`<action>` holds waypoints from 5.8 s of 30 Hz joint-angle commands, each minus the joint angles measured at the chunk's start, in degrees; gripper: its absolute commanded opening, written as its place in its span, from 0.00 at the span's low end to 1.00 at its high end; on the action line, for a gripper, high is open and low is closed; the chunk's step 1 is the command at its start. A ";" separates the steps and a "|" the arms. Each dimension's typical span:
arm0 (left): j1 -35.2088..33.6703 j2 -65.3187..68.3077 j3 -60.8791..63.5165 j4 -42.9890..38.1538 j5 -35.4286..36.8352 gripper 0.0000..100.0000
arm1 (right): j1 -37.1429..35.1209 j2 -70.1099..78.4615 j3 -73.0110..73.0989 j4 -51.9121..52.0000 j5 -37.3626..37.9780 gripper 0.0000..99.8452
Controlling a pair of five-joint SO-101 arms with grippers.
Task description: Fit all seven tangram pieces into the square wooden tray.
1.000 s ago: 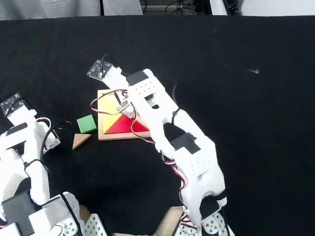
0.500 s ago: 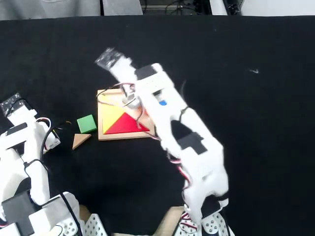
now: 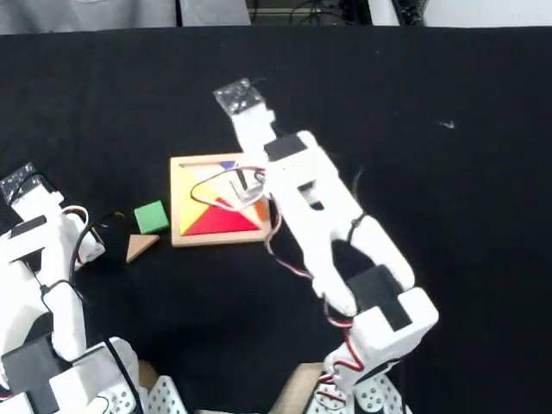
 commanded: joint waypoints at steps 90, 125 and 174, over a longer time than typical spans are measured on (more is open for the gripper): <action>0.84 -2.02 -0.48 -0.62 -0.44 0.08 | -5.54 15.69 -11.21 -0.88 31.30 0.18; 0.84 -2.02 -0.48 -0.62 -0.44 0.08 | -4.48 17.71 -14.46 3.43 35.08 0.18; 0.84 -2.02 -0.48 -0.62 -0.44 0.08 | -3.69 15.78 -14.02 4.84 35.08 0.18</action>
